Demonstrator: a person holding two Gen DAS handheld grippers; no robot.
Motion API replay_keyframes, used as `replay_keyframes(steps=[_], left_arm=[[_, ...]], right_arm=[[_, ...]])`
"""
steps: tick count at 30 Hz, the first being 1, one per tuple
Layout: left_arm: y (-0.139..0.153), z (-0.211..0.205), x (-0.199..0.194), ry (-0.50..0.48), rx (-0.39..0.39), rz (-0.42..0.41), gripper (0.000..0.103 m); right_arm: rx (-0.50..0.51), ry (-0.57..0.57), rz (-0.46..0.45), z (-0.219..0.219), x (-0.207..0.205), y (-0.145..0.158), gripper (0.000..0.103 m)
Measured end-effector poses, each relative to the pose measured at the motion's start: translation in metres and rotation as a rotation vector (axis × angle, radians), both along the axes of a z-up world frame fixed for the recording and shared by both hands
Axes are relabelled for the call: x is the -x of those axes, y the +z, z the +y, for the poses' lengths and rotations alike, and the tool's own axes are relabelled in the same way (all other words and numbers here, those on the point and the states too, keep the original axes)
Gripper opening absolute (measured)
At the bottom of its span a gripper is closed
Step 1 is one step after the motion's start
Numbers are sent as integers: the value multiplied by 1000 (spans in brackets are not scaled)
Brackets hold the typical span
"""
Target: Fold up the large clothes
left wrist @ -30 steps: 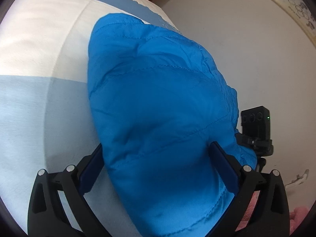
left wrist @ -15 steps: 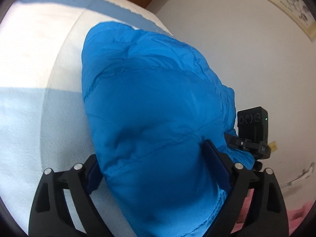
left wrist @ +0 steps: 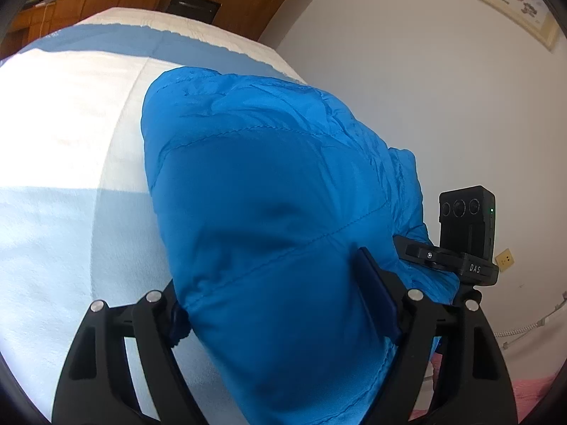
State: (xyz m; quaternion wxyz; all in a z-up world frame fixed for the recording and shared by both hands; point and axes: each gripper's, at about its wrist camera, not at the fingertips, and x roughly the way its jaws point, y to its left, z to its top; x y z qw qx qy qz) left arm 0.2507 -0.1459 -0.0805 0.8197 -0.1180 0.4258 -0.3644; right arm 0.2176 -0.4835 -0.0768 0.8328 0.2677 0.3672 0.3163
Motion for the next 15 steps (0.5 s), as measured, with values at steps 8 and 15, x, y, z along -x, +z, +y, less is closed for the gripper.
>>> replay_keyframes(steps=[8,15], left_arm=[[25,13,-13,25,-14,-61,79],[40,26,-57,81,-29,-82,79]], right_arm=[[23,37,-38,-2,-13,18,59],[28,92,-50,13,-72,27,59]])
